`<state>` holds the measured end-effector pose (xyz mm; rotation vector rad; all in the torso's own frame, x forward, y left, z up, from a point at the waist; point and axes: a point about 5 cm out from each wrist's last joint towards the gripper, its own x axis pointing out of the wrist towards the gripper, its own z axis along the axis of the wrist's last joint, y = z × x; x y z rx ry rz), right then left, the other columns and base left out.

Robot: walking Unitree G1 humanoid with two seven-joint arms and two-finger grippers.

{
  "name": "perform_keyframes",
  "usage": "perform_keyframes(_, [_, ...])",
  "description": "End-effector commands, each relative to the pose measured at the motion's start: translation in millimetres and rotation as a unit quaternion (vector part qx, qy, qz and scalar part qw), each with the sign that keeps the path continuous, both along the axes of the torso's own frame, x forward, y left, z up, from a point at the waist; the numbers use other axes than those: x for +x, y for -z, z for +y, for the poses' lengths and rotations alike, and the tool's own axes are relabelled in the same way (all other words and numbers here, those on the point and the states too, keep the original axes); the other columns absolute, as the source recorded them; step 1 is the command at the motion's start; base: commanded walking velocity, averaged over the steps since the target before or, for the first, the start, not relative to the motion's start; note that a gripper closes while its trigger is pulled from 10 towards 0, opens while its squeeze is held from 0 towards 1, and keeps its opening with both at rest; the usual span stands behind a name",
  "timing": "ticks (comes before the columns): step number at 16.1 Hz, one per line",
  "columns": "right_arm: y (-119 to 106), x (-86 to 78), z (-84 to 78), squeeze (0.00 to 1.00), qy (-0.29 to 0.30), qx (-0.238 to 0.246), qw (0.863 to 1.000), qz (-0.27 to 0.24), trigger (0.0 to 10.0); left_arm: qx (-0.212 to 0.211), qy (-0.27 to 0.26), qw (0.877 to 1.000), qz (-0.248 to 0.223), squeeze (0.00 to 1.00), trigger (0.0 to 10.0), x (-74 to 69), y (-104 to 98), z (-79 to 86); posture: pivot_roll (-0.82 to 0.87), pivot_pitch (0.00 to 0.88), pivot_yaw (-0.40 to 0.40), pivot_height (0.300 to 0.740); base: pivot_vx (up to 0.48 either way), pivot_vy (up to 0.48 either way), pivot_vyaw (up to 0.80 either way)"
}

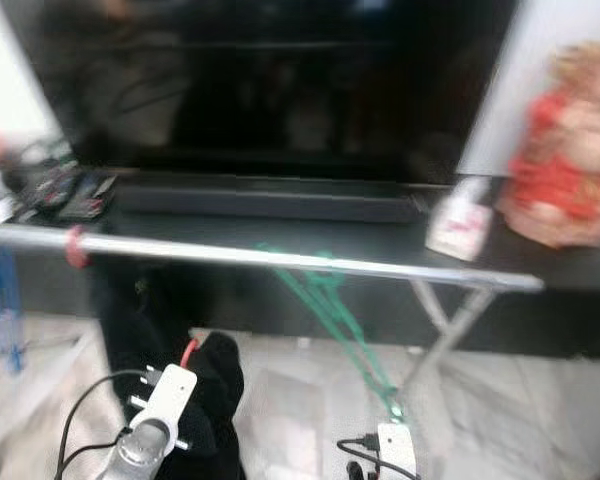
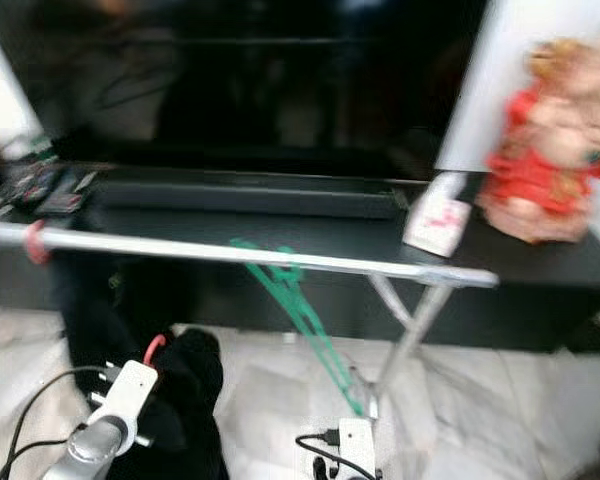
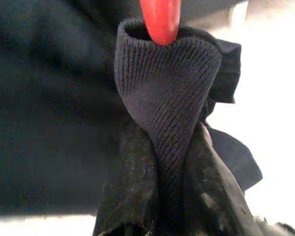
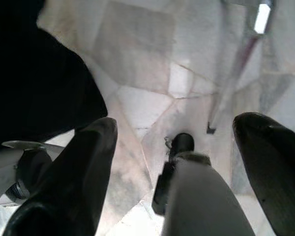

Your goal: Hang hanger

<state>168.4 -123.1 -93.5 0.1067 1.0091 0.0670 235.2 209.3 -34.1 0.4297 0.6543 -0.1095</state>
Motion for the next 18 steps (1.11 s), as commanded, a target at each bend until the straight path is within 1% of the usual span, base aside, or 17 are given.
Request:
perform_keyframes(1, [0.3,-0.8,-6.8,0.00,0.002,0.001,1.000,-0.004,10.0,0.014,0.003,1.000,0.005,0.00,10.0,-0.6,2.9,1.7,-0.07,0.000,-0.018,0.740,0.000,0.000,0.80])
perform_keyframes(3, [0.9,-2.3,-10.7,0.00,0.003,0.001,1.000,-0.003,10.0,0.019,0.000,1.000,0.012,0.00,10.0,-0.3,5.6,2.2,-0.07,0.000,-0.019,0.740,0.000,0.000,0.75])
perform_keyframes(4, [1.4,-3.4,-11.7,0.00,0.008,0.003,1.000,-0.002,10.0,0.019,-0.001,1.000,0.013,0.00,10.0,0.2,6.0,2.2,-0.07,0.000,-0.020,0.740,0.000,0.000,0.00])
perform_keyframes(6, [2.7,-6.7,-19.6,0.00,0.010,0.000,1.000,0.002,10.0,0.019,-0.002,1.000,0.012,0.00,10.0,1.2,6.9,1.1,-0.07,0.000,-0.019,0.740,0.000,0.000,0.00])
perform_keyframes(7, [3.0,-8.2,-31.0,0.00,0.013,-0.004,1.000,0.005,10.0,0.019,-0.001,1.000,0.012,0.00,10.0,1.4,7.1,0.3,-0.07,0.000,-0.019,0.740,0.000,0.000,0.00])
perform_keyframes(8, [2.9,-10.5,-48.0,0.00,0.018,-0.010,1.000,0.009,10.0,0.017,-0.001,1.000,0.014,0.00,10.0,0.7,9.0,-2.7,-0.07,0.000,-0.018,0.740,0.000,0.000,0.00])
perform_keyframes(10, [2.7,-13.6,-62.4,0.00,0.023,-0.016,0.999,0.015,10.0,0.018,0.000,1.000,0.024,0.00,10.0,-2.7,13.0,-4.2,-0.07,0.000,-0.013,0.740,0.000,0.000,0.00])
perform_keyframes(14, [3.5,-16.6,-66.8,0.00,0.035,-0.019,0.999,0.021,10.0,0.004,-0.008,0.999,0.036,0.00,10.0,-2.3,14.6,-4.1,-0.07,0.000,-0.013,0.740,0.000,0.000,0.00])
perform_keyframes(16, [4.2,-16.4,-62.3,0.00,0.040,-0.022,0.999,0.021,10.0,-0.018,-0.036,0.999,0.031,0.00,10.0,1.1,12.5,-0.8,-0.06,0.000,-0.011,0.740,0.000,0.000,0.00])
perform_keyframes(18, [5.3,-17.1,-56.3,0.00,0.042,-0.029,0.998,0.025,10.0,-0.029,-0.061,0.997,0.043,0.00,10.0,-2.4,15.6,1.3,-0.06,0.000,-0.013,0.740,0.000,0.000,0.00])
